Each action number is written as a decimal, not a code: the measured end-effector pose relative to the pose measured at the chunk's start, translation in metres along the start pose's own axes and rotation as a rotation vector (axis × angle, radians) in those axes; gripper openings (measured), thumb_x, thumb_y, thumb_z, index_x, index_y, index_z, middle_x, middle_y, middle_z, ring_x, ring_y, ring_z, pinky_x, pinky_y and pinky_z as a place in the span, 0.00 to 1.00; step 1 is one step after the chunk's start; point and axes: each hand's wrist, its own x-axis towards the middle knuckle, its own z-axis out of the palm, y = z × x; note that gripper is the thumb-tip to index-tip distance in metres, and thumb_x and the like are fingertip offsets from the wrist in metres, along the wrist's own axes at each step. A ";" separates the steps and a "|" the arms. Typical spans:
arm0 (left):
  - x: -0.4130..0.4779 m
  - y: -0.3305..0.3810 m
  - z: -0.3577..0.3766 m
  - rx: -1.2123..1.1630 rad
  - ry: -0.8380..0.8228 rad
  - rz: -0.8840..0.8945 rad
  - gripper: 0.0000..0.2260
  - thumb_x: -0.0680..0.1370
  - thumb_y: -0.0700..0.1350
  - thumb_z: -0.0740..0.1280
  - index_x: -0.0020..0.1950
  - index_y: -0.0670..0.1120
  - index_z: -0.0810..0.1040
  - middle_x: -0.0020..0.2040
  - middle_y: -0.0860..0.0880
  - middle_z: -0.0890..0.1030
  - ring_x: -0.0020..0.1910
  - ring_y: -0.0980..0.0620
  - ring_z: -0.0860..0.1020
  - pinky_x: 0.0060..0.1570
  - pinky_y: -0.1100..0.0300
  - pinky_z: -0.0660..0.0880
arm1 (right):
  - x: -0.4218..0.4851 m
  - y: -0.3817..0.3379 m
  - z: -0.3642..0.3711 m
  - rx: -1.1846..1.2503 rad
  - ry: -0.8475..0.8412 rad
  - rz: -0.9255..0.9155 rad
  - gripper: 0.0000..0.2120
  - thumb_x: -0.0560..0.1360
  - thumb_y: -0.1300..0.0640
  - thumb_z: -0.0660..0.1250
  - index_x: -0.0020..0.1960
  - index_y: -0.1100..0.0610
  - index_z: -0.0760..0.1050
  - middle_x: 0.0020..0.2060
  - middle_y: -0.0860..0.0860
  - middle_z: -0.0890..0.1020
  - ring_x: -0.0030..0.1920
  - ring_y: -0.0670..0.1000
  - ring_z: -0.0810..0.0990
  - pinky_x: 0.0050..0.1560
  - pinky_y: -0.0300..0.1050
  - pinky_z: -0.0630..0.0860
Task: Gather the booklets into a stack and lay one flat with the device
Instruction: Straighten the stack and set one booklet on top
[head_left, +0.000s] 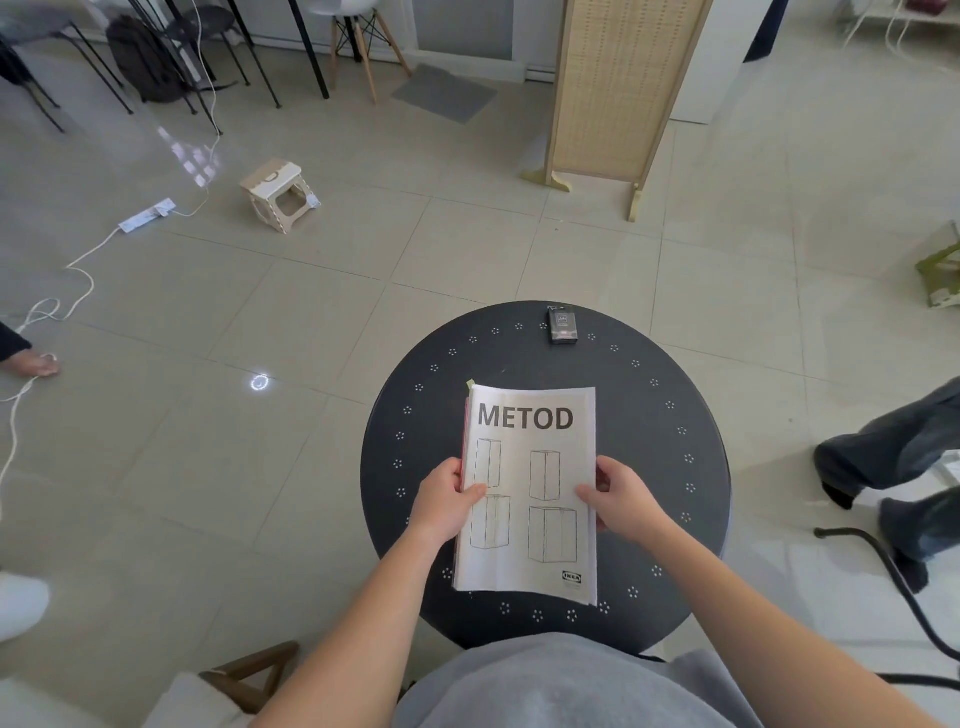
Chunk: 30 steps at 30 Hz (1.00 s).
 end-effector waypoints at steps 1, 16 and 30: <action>0.000 -0.003 -0.002 0.004 0.004 -0.006 0.11 0.82 0.45 0.74 0.64 0.47 0.80 0.58 0.51 0.86 0.54 0.52 0.86 0.57 0.51 0.85 | 0.001 0.001 0.004 0.016 -0.020 0.014 0.06 0.82 0.60 0.67 0.59 0.55 0.76 0.54 0.50 0.86 0.53 0.52 0.87 0.43 0.51 0.88; 0.065 -0.025 -0.050 -0.035 0.063 -0.083 0.10 0.86 0.41 0.67 0.67 0.44 0.77 0.57 0.48 0.84 0.54 0.49 0.83 0.42 0.65 0.76 | 0.078 -0.041 0.057 -0.067 0.004 0.059 0.06 0.83 0.59 0.67 0.59 0.54 0.77 0.53 0.48 0.85 0.52 0.51 0.86 0.41 0.48 0.86; 0.126 -0.053 -0.062 0.056 0.113 -0.190 0.15 0.81 0.40 0.73 0.68 0.47 0.81 0.45 0.51 0.83 0.43 0.53 0.82 0.45 0.60 0.77 | 0.147 -0.046 0.093 -0.107 -0.014 0.264 0.05 0.82 0.61 0.64 0.57 0.56 0.76 0.53 0.52 0.85 0.51 0.56 0.87 0.38 0.49 0.86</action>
